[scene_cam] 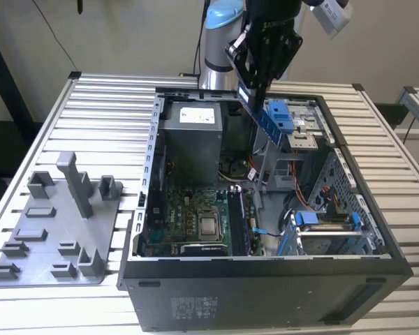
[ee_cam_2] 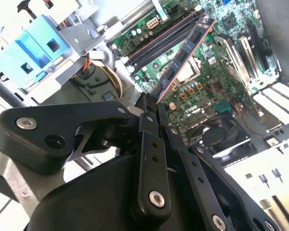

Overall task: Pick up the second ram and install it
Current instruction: 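Insert the second ram into the second slot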

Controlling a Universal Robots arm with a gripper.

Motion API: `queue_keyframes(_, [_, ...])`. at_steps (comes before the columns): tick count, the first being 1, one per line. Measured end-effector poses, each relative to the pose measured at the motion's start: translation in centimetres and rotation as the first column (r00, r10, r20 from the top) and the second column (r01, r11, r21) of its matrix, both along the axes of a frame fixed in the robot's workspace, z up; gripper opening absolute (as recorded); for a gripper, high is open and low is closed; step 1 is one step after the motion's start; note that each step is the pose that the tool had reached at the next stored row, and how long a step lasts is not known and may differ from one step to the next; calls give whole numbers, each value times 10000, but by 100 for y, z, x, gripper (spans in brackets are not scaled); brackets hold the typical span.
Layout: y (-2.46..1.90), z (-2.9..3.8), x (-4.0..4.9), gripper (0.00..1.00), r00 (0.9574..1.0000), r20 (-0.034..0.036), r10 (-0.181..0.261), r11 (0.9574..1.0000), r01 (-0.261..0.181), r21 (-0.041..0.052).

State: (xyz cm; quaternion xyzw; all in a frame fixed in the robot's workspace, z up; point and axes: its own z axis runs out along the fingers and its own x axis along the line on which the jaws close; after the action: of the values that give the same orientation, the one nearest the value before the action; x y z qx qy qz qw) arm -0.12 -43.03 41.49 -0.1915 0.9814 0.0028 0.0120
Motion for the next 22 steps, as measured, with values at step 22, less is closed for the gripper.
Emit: queue_keyframes(22, [0, -63, -1, 14, 9648, 4, -2628, 9648, 2628, -11])
